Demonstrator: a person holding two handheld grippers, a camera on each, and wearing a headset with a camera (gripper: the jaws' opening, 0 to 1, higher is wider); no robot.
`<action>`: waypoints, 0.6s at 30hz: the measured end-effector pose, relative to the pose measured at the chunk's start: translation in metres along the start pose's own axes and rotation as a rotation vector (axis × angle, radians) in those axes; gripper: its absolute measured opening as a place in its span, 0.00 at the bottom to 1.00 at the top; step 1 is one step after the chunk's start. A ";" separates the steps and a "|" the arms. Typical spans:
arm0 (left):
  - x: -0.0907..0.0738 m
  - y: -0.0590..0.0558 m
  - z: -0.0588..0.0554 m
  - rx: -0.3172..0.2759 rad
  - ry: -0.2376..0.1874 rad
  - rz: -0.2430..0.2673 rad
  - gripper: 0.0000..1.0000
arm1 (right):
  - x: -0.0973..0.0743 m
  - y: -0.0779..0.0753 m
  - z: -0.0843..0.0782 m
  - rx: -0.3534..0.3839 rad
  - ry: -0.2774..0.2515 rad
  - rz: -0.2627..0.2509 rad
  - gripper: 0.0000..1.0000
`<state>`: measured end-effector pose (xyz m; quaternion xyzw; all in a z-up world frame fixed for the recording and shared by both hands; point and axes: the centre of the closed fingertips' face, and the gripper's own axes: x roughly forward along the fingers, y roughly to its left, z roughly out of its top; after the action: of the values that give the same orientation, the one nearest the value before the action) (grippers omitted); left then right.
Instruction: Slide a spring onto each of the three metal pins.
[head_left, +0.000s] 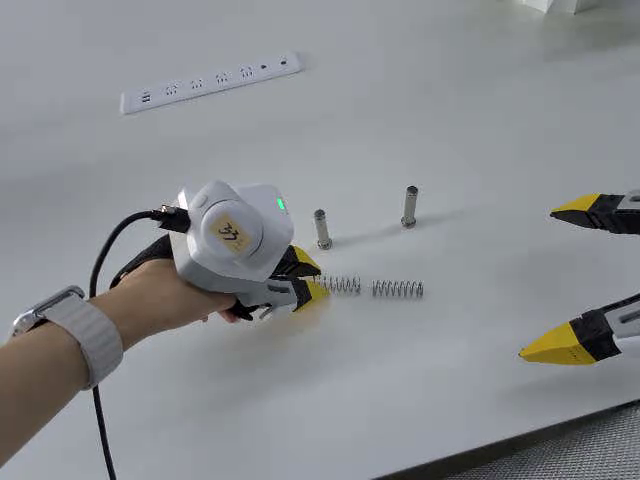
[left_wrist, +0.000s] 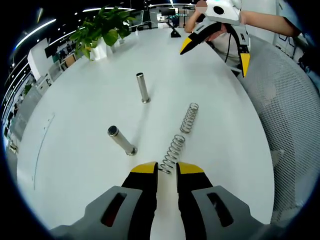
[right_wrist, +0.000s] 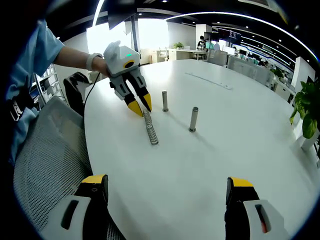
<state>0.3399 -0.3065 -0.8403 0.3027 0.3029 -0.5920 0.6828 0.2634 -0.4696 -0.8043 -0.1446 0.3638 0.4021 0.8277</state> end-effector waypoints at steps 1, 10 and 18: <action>0.000 0.000 0.000 0.001 0.002 0.000 0.11 | 0.000 0.000 0.000 0.000 0.000 -0.001 0.98; 0.003 -0.003 -0.003 -0.002 0.024 -0.020 0.08 | 0.000 0.000 0.000 0.002 -0.003 0.001 0.98; 0.001 -0.006 -0.004 -0.037 0.023 -0.018 0.08 | 0.003 0.002 0.002 0.001 -0.006 0.008 0.97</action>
<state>0.3341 -0.3046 -0.8443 0.2941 0.3242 -0.5890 0.6793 0.2642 -0.4653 -0.8052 -0.1414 0.3621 0.4053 0.8274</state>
